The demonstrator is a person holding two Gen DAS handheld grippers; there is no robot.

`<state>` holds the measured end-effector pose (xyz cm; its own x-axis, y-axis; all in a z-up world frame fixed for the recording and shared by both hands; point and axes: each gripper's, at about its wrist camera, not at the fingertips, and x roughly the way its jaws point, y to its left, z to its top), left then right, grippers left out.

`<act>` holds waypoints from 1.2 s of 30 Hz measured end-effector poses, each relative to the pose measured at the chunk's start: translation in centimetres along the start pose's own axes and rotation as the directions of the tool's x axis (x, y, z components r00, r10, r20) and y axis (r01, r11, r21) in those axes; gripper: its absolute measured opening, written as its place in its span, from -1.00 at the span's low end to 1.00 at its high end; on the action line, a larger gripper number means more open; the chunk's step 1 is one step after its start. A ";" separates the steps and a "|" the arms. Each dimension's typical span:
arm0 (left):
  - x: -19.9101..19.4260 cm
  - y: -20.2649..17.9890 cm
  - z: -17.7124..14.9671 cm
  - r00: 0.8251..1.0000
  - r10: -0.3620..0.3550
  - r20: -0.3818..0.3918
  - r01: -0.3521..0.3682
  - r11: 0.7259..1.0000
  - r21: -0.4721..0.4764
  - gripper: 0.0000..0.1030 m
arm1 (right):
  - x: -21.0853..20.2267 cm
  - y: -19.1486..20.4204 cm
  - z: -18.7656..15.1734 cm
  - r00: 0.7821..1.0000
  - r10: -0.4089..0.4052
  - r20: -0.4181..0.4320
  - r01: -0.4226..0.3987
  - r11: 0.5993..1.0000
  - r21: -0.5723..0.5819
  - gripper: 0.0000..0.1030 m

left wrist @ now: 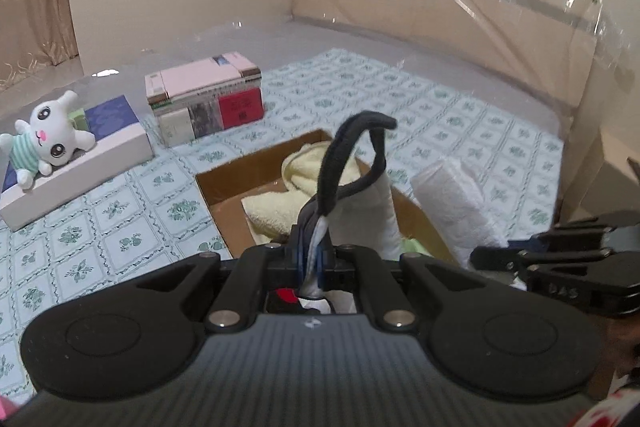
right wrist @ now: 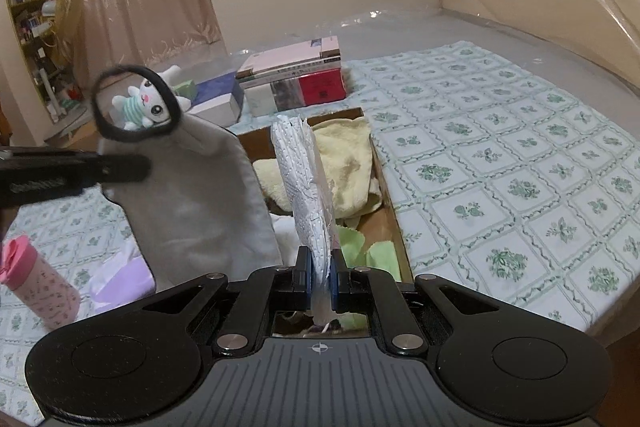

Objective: Organize soft objects
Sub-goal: 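Lower the mask and pad into the box and open both grippers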

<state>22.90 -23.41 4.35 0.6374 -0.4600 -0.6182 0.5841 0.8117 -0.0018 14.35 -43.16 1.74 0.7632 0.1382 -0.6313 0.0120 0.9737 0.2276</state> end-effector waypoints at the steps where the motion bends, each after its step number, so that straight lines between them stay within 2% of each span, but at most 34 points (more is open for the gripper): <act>1: 0.7 0.1 -0.1 1.000 0.001 -0.011 -0.001 1.000 0.001 -0.91 | 0.4 0.0 0.0 1.000 -0.001 -0.005 0.001 1.000 -0.001 -0.84; 10: 5.1 0.8 -1.1 0.998 0.016 -0.059 -0.017 1.000 -0.006 -0.91 | 3.5 0.0 0.0 0.999 0.013 -0.047 -0.013 1.000 0.005 -0.84; 21: 8.6 1.7 -1.3 0.995 0.026 -0.097 -0.028 0.999 -0.022 -0.89 | 4.4 0.9 0.4 0.997 0.054 -0.051 -0.053 0.998 0.030 -0.84; 26: 9.0 1.8 -1.7 0.993 0.015 -0.115 -0.017 1.000 -0.014 -0.77 | 6.6 1.6 -0.1 0.989 0.052 -0.135 -0.055 0.998 -0.013 -0.84; 31: 8.2 2.3 -1.7 0.994 0.003 -0.107 -0.004 1.000 -0.013 -0.47 | 8.1 2.2 -1.0 0.981 0.010 -0.195 -0.027 0.996 -0.083 -0.84; 36: 7.1 2.9 -1.8 0.996 -0.005 -0.094 0.001 0.999 -0.040 -0.46 | 9.4 2.8 -1.4 0.972 -0.027 -0.232 -0.006 0.990 -0.139 -0.84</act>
<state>28.21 -23.65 -1.49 0.5845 -0.4285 -0.6890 0.5646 0.8247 -0.0339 20.61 -38.90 -4.61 0.5922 0.1501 -0.7917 -0.0820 0.9886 0.1261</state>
